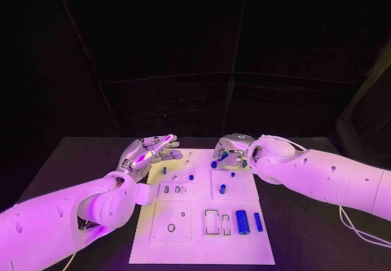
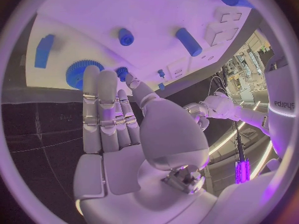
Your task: Assemble the parts on the task board
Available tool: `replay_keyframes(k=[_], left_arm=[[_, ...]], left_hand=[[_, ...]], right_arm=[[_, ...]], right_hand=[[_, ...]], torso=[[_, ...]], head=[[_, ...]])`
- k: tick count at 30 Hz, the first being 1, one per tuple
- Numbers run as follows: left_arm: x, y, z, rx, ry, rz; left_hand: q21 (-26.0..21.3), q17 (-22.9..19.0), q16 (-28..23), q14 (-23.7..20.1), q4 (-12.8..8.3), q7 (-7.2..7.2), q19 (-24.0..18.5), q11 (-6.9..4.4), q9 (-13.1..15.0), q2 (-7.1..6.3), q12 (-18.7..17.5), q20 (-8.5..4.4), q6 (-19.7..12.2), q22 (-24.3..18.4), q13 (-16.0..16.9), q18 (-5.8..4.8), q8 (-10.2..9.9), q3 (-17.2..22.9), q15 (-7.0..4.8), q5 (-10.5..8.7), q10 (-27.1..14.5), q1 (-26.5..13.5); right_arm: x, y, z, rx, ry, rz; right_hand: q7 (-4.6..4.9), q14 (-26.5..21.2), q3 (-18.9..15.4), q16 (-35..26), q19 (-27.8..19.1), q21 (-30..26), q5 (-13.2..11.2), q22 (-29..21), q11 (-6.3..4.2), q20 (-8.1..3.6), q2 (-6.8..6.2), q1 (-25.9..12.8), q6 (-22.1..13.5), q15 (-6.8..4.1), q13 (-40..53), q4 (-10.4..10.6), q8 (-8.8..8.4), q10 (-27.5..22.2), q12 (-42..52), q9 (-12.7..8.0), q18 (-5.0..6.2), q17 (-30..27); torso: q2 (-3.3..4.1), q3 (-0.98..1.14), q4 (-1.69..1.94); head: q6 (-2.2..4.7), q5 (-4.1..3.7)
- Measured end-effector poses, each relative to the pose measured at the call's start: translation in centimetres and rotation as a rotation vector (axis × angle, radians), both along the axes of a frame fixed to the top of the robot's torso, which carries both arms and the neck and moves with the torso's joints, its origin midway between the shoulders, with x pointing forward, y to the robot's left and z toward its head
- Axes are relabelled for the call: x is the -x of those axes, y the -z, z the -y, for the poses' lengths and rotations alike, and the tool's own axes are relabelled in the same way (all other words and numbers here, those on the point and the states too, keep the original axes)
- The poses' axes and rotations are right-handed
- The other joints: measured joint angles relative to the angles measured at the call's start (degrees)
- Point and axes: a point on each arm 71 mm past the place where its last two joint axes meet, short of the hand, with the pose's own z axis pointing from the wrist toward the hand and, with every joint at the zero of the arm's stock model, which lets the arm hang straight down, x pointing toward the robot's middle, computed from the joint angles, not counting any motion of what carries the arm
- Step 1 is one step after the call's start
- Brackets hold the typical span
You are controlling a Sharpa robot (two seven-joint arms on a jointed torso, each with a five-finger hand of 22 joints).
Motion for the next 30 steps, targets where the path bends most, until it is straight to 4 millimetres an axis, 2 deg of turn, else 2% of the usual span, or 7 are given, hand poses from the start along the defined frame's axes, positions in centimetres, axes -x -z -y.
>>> replay_keyframes(k=[5,15,16,19,21,27,30], left_arm=[[0.1,0.0,0.1,0.002,0.009,-0.005],[0.1,0.0,0.1,0.002,0.018,-0.012],[0.1,0.0,0.1,0.002,0.018,-0.013],[0.1,0.0,0.1,0.001,0.019,-0.014],[0.1,0.1,0.1,0.001,0.02,-0.016],[0.0,0.1,0.1,0.0,0.022,-0.019],[0.0,0.1,0.1,-0.001,0.023,-0.021]], left_hand=[[0.0,0.0,-0.2,0.0,-0.2,0.0,0.0,0.08,0.0,0.0,-0.2,0.0,0.0,0.0,0.0,0.0,0.0,-0.2,0.0,0.0,-0.1,0.0],[-0.2,0.1,-0.2,-0.2,-0.2,0.0,0.0,0.07,0.0,0.0,-0.2,0.0,0.0,-0.1,0.0,-0.01,-0.3,-0.2,0.19,0.0,-0.5,0.0],[-0.2,0.1,-0.2,-0.2,-0.2,0.0,0.0,0.07,0.0,0.0,-0.2,0.0,0.0,-0.1,0.0,-0.01,-0.3,-0.2,0.19,0.0,-0.5,0.0],[-0.2,0.1,-0.2,-0.2,-0.2,0.2,0.0,0.07,0.0,0.0,-0.2,0.0,-0.2,-0.1,0.0,-0.01,-0.3,-0.2,0.19,0.0,-0.5,0.0],[-0.2,0.1,-0.2,-0.2,-0.2,0.2,0.0,0.07,0.0,0.0,-0.2,0.0,-0.2,-0.2,0.0,-0.01,-0.3,-0.2,0.19,0.0,-0.5,0.0],[-0.2,0.2,-0.5,-0.2,-0.3,0.2,0.0,0.27,0.0,0.0,-0.4,0.0,-0.2,-0.2,0.0,-0.01,-0.5,-0.3,0.19,0.0,-0.7,0.0],[-0.2,0.2,-0.5,-0.2,-0.3,0.2,0.0,0.27,0.0,0.0,-0.4,0.0,-0.2,-0.2,0.0,-0.01,-0.5,-0.3,0.19,0.0,-0.7,0.0]], right_arm=[[-0.1,0.0,-0.3,0.024,-0.004,0.001],[-0.1,0.0,-0.9,0.047,-0.015,-0.009],[-0.1,0.0,-0.9,0.049,-0.015,-0.01],[-0.2,0.1,-1.0,0.054,-0.015,-0.016],[-0.2,0.1,-1.1,0.058,-0.015,-0.021],[-0.4,0.3,-1.3,0.066,-0.016,-0.031],[-0.4,0.2,-1.3,0.067,-0.016,-0.031]], right_hand=[[0.0,0.0,1.1,5.9,-0.3,4.0,0.0,4.1,0.0,0.06,-0.22,-0.2,0.0,0.0,0.0,0.0,0.0,0.0,0.0,0.0,0.01,5.7],[0.0,0.0,3.1,13.9,0.5,11.0,0.0,12.2,0.0,0.4,-0.08,-0.8,0.0,0.0,0.0,0.4,0.0,0.0,0.0,0.0,0.0,13.8],[0.0,0.0,3.3,14.9,1.1,11.8,0.0,13.3,0.0,0.32,0.25,-1.2,0.0,0.0,0.0,0.7,0.0,0.0,0.0,0.0,-0.01,14.9],[0.0,0.0,4.1,16.6,1.5,13.6,0.0,15.6,0.0,0.53,0.25,-1.2,0.0,0.0,0.0,0.9,0.0,0.0,0.0,0.0,-0.07,16.7],[0.0,0.0,4.7,17.6,1.6,14.5,-0.2,16.7,0.0,0.46,0.47,-1.4,0.0,0.0,0.0,1.0,0.0,0.0,0.0,0.0,-0.96,17.7],[-0.27,0.0,6.3,20.0,2.3,16.8,-0.6,19.6,0.1,0.5,0.44,-1.4,0.3,0.0,0.0,1.3,0.0,0.2,0.0,0.0,-0.95,20.1],[-0.27,0.0,7.9,21.4,2.7,18.2,-1.8,21.3,-0.3,0.4,0.64,-1.2,1.4,0.0,0.0,1.3,-0.01,1.6,0.4,0.1,-0.94,21.4]], torso=[[0.36,-0.1,0.16],[0.83,-0.09,0.19],[0.86,-0.08,0.19],[0.98,-0.06,0.19],[1.05,-0.06,0.2],[1.19,-0.05,0.24],[1.27,-0.05,0.25]], head=[[0.07,-0.1],[0.13,-0.05],[0.13,-0.04],[0.24,-0.04],[0.25,-0.04],[0.13,-0.03],[0.13,-0.03]])
